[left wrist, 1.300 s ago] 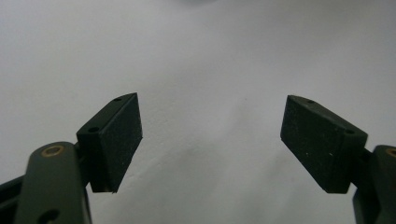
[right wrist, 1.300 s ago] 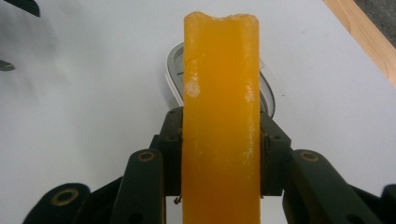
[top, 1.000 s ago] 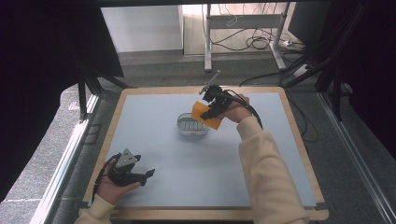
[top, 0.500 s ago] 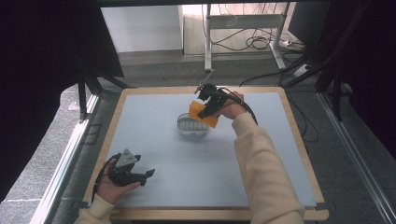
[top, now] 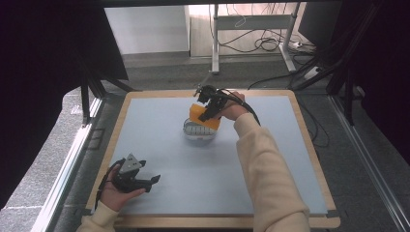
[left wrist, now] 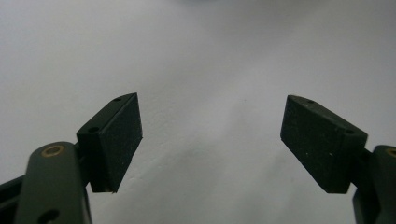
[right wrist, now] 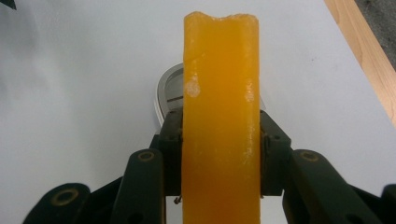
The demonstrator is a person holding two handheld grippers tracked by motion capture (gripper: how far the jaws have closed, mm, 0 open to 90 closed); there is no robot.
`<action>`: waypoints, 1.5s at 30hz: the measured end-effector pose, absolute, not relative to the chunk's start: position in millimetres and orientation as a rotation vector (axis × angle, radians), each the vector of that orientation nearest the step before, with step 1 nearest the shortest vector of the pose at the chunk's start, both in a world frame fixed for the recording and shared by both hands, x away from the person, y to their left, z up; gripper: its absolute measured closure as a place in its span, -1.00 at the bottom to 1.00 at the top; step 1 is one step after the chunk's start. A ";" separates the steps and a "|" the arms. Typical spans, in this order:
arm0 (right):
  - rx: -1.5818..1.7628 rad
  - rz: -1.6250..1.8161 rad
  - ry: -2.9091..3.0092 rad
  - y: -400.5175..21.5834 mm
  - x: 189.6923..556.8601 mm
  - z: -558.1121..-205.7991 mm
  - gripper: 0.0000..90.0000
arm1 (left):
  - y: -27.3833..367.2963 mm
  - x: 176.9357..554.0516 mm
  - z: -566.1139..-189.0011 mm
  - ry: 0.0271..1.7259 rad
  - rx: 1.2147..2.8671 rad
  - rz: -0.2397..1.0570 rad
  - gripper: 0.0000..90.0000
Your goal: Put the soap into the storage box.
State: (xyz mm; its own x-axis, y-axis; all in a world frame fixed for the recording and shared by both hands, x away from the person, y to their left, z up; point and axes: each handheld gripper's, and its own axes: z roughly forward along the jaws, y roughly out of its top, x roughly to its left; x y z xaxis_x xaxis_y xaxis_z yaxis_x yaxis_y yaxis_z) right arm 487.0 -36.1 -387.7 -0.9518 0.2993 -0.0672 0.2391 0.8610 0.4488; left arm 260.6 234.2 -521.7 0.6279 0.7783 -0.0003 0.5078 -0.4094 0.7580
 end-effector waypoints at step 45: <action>0.220 0.520 3.018 -6.6 517.2 -439.2 0.36 | 234.5 262.9 -525.1 1.011 2.107 0.447 -0.55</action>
